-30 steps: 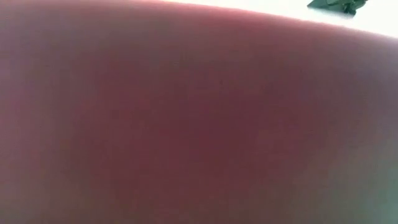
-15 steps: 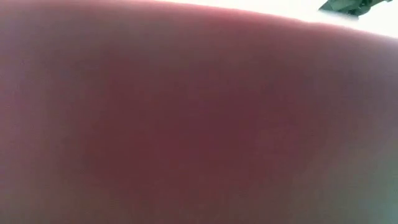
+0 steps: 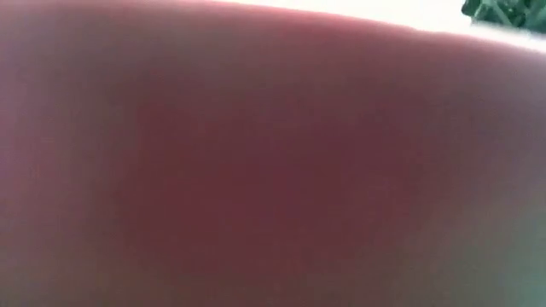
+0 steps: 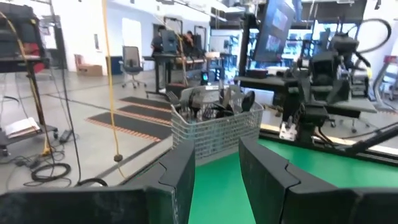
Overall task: Sort silverware
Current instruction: Return to Home Position
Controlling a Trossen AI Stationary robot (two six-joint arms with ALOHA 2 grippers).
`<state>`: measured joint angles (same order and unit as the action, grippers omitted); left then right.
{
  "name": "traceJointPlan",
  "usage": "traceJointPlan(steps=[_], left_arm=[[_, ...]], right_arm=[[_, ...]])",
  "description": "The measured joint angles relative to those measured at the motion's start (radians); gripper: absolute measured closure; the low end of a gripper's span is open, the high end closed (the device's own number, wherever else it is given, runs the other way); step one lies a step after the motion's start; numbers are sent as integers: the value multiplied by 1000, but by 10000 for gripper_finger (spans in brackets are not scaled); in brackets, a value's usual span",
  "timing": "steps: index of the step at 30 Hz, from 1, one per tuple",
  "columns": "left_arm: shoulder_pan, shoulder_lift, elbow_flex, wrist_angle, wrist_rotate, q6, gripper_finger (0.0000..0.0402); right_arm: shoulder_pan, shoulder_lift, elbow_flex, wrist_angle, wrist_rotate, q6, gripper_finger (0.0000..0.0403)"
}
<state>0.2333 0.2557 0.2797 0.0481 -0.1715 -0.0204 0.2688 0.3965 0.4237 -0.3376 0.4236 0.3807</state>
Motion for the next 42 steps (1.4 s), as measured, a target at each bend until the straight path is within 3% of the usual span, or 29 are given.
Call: traceJointPlan(steps=[10, 21, 26, 30, 34, 39, 42], left_arm=[[0, -187, -133, -5, -9, -15, 277], [0, -256, -159, -105, 40, -81, 277], [0, -256, -197, -101, 46, -135, 277], [0, -256, -269, -2, 64, -159, 277], [0, -254, -273, -10, 79, -182, 277], [-1, -243, -273, -27, 248, -184, 277], [-1, -221, -273, -27, 251, -172, 277]], right_arm=[[-6, -185, -243, 205, -59, 0, 211], [-53, -350, -350, 208, -132, -30, 211], [-73, -364, -350, 208, -155, -65, 211], [-90, -364, -371, 276, -237, -111, 211], [-115, -364, -399, 343, -333, -132, 211], [-135, -354, -410, 358, -458, -140, 211], [-135, -343, -409, 359, -467, -197, 211]])
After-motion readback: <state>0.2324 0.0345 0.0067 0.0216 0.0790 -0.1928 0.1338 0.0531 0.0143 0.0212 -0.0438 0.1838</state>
